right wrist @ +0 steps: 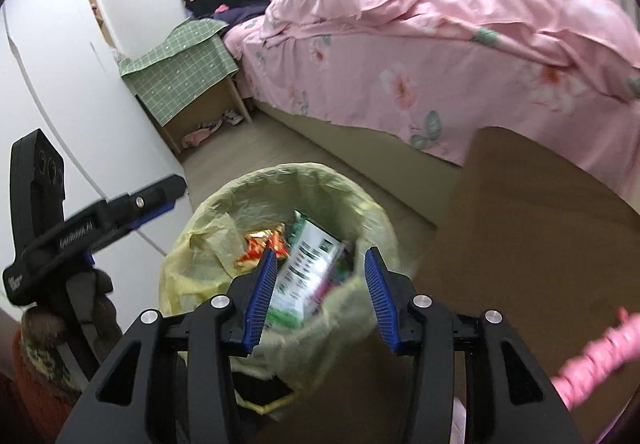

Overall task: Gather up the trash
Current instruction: 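Move the left tool to the orange plastic bag and close on it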

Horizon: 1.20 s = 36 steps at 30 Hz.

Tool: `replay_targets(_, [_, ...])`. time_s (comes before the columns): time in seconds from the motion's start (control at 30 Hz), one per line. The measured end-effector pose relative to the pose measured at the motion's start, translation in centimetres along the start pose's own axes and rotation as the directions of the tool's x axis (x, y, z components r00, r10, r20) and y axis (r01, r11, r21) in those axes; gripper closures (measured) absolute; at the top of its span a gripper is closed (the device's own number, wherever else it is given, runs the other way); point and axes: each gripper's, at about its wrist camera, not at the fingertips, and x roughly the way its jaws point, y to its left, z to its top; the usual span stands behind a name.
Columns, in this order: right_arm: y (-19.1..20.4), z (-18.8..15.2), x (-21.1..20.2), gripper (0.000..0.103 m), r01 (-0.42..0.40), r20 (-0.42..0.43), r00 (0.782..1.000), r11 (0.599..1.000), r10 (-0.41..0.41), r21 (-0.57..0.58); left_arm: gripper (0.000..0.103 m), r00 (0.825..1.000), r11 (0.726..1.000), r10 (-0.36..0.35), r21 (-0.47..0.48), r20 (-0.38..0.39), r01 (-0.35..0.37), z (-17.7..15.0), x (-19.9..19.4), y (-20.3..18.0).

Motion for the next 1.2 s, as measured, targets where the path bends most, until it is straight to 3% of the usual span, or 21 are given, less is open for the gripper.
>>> replay_targets(0.2, [-2.1, -4.5, -8.5, 0.060, 0.116, 0.090, 0.989, 0.993, -0.115, 0.004, 0.043, 0.998, 0.996, -0.047, 0.079, -0.030, 0.049, -1.4, -1.0, -3.8])
replay_targets(0.3, [-4.1, -7.7, -13.6, 0.054, 0.195, 0.139, 0.970, 0.979, -0.201, 0.057, 0.043, 0.993, 0.987, -0.091, 0.124, -0.071, 0.099, -3.1, -1.2, -6.4])
replay_targets(0.43, [-6.5, -12.7, -19.2, 0.047, 0.292, 0.149, 0.939, 0.948, -0.309, 0.127, 0.043, 0.978, 0.954, -0.148, 0.241, -0.144, 0.180, -5.8, -0.9, -11.2])
replay_targets(0.53, [-7.8, -16.8, -22.0, 0.046, 0.358, 0.107, 0.920, 0.921, -0.376, 0.154, 0.043, 0.957, 0.904, -0.210, 0.332, -0.200, 0.268, -7.9, -0.8, -14.9])
replay_targets(0.63, [-9.2, -20.7, -24.9, 0.046, 0.397, 0.083, 0.902, 0.888, -0.424, 0.232, 0.043, 0.927, 0.824, -0.265, 0.438, -0.264, 0.360, -9.9, -0.2, -18.8])
replay_targets(0.7, [-10.4, -23.2, -26.9, 0.046, 0.419, 0.080, 0.884, 0.857, -0.461, 0.301, 0.043, 0.907, 0.753, -0.273, 0.516, -0.321, 0.409, -11.1, 0.7, -21.6])
replay_targets(0.77, [-11.0, -24.9, -28.0, 0.046, 0.445, 0.071, 0.866, 0.828, -0.495, 0.342, 0.043, 0.893, 0.697, -0.271, 0.566, -0.360, 0.440, -11.9, 2.0, -23.9])
replay_targets(0.8, [-11.4, -26.1, -28.5, 0.046, 0.456, 0.057, 0.858, 0.809, -0.510, 0.371, 0.043, 0.894, 0.685, -0.260, 0.582, -0.366, 0.438, -12.1, 2.8, -24.8])
replay_targets(0.9, [-12.5, -28.2, -28.9, 0.046, 0.452, 0.035, 0.855, 0.777, -0.517, 0.438, 0.043, 0.904, 0.690, -0.206, 0.600, -0.375, 0.405, -12.2, 5.6, -26.2])
replay_targets(1.0, [-13.1, -29.9, -28.6, 0.046, 0.418, 0.028, 0.868, 0.761, -0.495, 0.495, 0.043, 0.908, 0.719, -0.157, 0.586, -0.389, 0.375, -12.2, 7.7, -26.0])
replay_targets(1.13, [-14.2, -31.2, -26.5, 0.046, 0.337, 0.008, 0.912, 0.759, -0.410, 0.557, 0.043, 0.883, 0.764, -0.153, 0.514, -0.444, 0.390, -12.7, 7.8, -24.6])
replay_targets(1.2, [-14.6, -30.9, -25.3, 0.046, 0.328, -0.005, 0.920, 0.763, -0.391, 0.557, 0.043, 0.861, 0.760, -0.157, 0.497, -0.483, 0.418, -13.6, 7.3, -24.3])
